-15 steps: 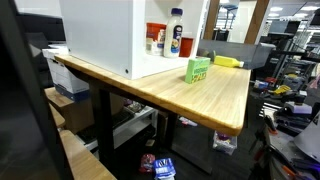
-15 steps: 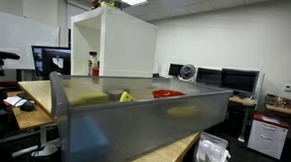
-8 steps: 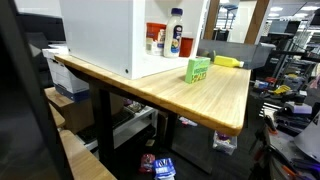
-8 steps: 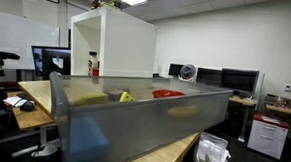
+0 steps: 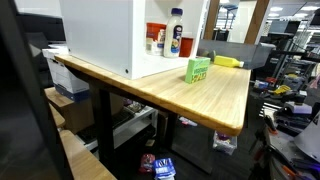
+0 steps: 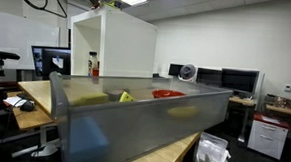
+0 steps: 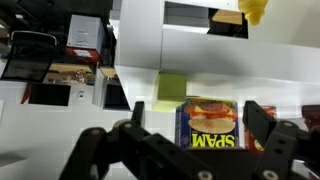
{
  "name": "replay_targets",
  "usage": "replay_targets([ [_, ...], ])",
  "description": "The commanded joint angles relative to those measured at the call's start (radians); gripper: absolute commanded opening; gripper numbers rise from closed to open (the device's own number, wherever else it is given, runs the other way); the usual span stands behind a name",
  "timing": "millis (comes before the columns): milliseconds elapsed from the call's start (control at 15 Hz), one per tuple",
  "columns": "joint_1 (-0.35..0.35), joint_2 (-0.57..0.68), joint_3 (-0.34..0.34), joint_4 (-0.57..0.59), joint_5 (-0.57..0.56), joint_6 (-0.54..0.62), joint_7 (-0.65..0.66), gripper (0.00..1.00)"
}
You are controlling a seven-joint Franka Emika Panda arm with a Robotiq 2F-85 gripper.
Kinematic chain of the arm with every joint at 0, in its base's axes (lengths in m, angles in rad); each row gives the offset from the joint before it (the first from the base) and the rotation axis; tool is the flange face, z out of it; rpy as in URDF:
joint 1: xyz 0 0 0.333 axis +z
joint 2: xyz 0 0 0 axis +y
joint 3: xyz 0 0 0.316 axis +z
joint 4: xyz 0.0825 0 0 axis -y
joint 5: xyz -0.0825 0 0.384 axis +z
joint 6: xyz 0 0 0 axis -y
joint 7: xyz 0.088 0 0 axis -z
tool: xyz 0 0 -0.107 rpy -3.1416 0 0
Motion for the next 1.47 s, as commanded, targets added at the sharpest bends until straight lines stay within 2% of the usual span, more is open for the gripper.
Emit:
replay_targets([
  [0,-0.061,0.001,0.027,-0.054,0.004,0.138,0.094,1.00],
  [267,-0.097,0.000,0.042,-0.079,-0.001,0.170,0.135,1.00],
  [800,-0.118,-0.003,0.067,-0.118,0.000,0.250,0.168,1.00],
  [867,-0.121,-0.002,0.069,-0.120,-0.002,0.256,0.166,0.91],
  [933,-0.126,-0.002,0.072,-0.122,-0.005,0.260,0.163,0.75],
  [1400,-0.171,-0.008,0.101,-0.132,-0.024,0.260,0.167,0.38],
])
